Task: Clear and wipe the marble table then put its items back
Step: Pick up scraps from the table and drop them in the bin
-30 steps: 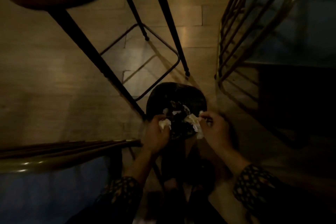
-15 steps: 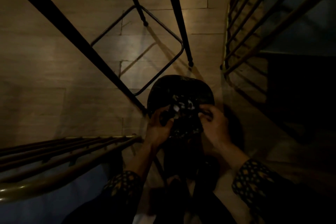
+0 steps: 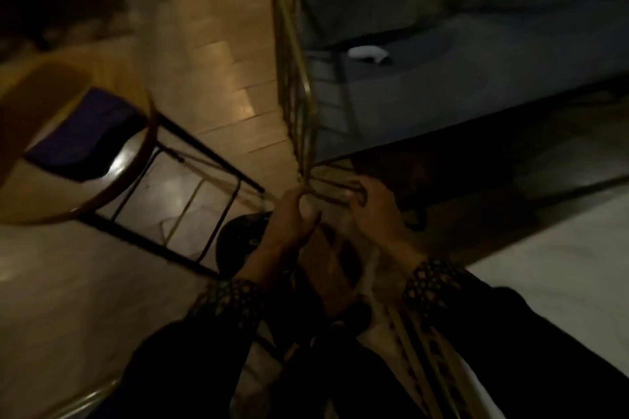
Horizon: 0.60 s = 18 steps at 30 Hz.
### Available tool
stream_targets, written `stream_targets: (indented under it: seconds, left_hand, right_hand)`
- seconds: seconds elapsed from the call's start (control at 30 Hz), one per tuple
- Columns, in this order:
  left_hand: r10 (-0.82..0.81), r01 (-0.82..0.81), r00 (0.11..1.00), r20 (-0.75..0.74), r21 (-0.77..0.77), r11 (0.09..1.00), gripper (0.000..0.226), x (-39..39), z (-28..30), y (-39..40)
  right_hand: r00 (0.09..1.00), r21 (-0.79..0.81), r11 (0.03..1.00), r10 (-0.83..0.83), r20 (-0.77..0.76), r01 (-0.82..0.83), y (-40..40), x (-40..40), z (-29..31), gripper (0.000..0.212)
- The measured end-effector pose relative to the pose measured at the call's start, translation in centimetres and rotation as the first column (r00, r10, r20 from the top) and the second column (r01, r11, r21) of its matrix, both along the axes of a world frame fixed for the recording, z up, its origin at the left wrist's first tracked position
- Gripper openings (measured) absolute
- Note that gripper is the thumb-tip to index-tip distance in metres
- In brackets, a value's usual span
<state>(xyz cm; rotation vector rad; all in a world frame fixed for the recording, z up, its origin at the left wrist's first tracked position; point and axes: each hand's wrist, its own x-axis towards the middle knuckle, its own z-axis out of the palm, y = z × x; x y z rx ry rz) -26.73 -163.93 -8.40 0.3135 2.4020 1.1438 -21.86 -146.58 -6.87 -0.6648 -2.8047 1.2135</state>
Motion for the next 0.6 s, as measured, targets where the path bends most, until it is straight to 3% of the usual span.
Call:
stream_targets:
  seconds: [0.27, 0.43, 0.6]
  left_hand:
    - [-0.37, 0.366, 0.892, -0.259, -0.066, 0.928, 0.046, -3.4, 10.3, 17.7]
    - [-0.505, 0.507, 0.76, -0.409, -0.113, 0.854, 0.046, -3.2, 16.0, 27.5]
    - [-0.619, 0.628, 0.647, -0.445, -0.15, 0.764, 0.048, -4.0, 19.1, 37.2]
  right_hand:
    - [0.95, 0.123, 0.947, -0.28, -0.14, 0.298, 16.4, 3.9, 9.4, 0.031]
    - [0.861, 0.202, 0.84, -0.467, -0.203, 0.504, 24.9, 7.7, 13.6, 0.034]
    - [0.752, 0.24, 0.713, -0.62, -0.223, 0.659, 30.9, 11.9, 16.7, 0.035]
